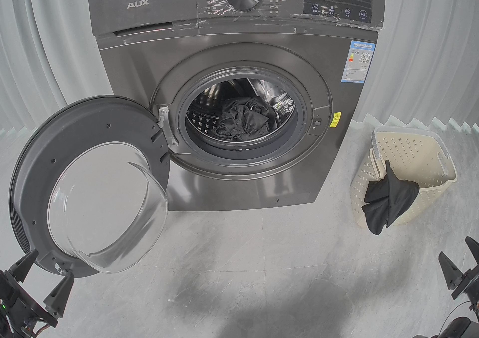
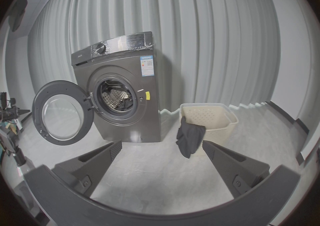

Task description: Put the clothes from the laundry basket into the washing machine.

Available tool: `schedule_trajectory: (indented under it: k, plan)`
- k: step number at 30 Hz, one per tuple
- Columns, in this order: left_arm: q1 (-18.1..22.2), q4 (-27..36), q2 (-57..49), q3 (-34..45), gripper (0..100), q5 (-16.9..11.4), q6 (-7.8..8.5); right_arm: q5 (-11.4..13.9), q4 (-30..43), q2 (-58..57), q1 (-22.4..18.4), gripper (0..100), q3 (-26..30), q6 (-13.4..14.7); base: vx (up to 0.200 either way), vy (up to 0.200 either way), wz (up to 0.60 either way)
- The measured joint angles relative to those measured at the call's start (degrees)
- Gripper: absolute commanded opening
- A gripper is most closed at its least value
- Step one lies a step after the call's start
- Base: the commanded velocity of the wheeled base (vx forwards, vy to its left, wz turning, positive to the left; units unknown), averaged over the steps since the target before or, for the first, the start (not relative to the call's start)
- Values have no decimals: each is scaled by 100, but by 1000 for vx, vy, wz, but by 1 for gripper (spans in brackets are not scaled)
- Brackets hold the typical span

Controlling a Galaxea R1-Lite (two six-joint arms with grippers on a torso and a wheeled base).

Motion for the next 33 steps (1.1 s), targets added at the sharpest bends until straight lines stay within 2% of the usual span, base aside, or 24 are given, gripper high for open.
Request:
schedule_trajectory:
  k: [4,7,9,11,14,16,17,21,23,25,28,32,33]
  plan:
    - [655,739,-828,0,100,-269,66,134,1051,-936,-564,100,0,-126,0,0,0]
    - [1089,1204,-1313,0,100,-436,128,397,1735,-1527,-1008,100,2,-169,0,0,0]
    - [1312,1339,-1541,0,100,-378,128,742,1932,-1836,-1229,100,2,-180,0,0,0]
    - [1592,1486,-1718,-2,100,-204,139,1103,1993,-2094,-1381,100,0,-200,0,0,0]
    - [1994,1623,-1916,-2,100,-138,244,1248,2039,-2348,-1502,100,0,-229,0,0,0]
    - [2202,1677,-2030,-2,100,-165,372,1107,2061,-2459,-1546,100,-5,-235,0,0,0]
    - [2289,1699,-2089,-2,100,-184,433,951,2075,-2505,-1562,100,-6,-244,0,0,0]
    - [2516,1802,-2280,-2,100,-263,586,113,2102,-2616,-1601,100,-24,-271,0,0,0]
    - [2569,1872,-2354,-2,100,-345,577,-82,2102,-2647,-1614,100,-27,-266,0,0,0]
    - [2608,1925,-2413,-2,100,-501,525,-93,2104,-2669,-1620,100,-27,-249,0,0,0]
    - [2648,2004,-2473,-2,100,-839,453,266,2107,-2688,-1625,100,-9,-252,0,-200,0]
    - [2695,2138,-2517,-2,100,-1408,457,1140,2104,-2701,-1626,100,-5,-299,0,-200,0]
    - [2704,2165,-2522,-2,100,-1487,455,1229,2104,-2701,-1626,100,-5,-312,0,-200,0]
